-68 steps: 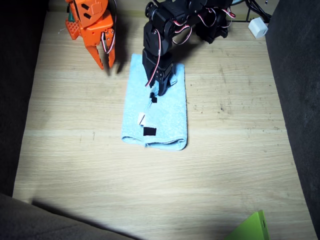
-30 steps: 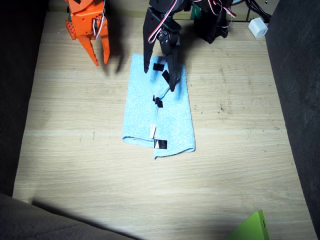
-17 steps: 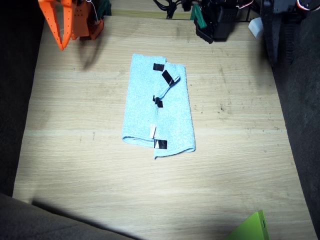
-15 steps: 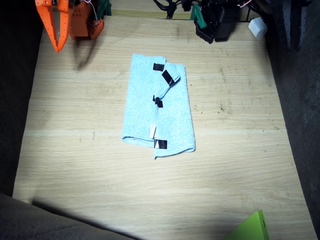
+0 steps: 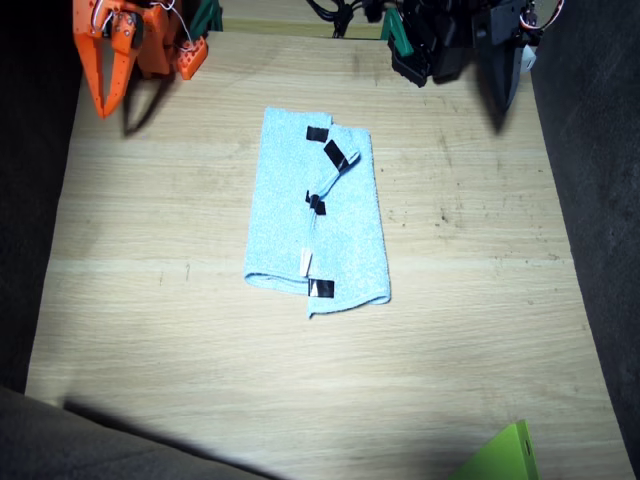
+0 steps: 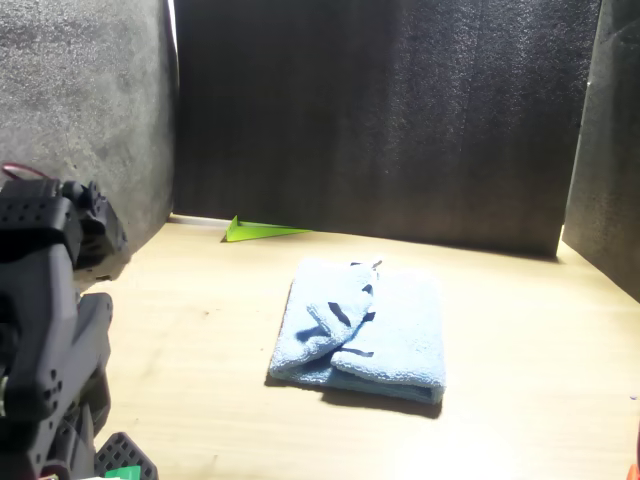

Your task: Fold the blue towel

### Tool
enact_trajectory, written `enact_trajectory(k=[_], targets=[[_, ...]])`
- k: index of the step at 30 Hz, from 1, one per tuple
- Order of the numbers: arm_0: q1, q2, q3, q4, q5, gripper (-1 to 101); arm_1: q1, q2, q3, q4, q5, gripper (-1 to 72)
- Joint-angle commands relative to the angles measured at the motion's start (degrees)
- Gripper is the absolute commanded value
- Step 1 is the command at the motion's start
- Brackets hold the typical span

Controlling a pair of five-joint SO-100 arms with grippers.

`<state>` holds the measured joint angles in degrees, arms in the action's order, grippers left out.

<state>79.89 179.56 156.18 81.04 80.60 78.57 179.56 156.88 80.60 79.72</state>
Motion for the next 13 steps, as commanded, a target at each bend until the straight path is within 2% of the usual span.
enact_trajectory(k=[1,13], targets=[[0.88,2.37,1.32,1.58,0.70,0,-1.76,0.79,0.97,-0.53,2.02,-0.1],[-0.09,2.37,0.53,5.10,0.70,0,-1.76,0.79,0.97,0.00,3.25,-0.1]])
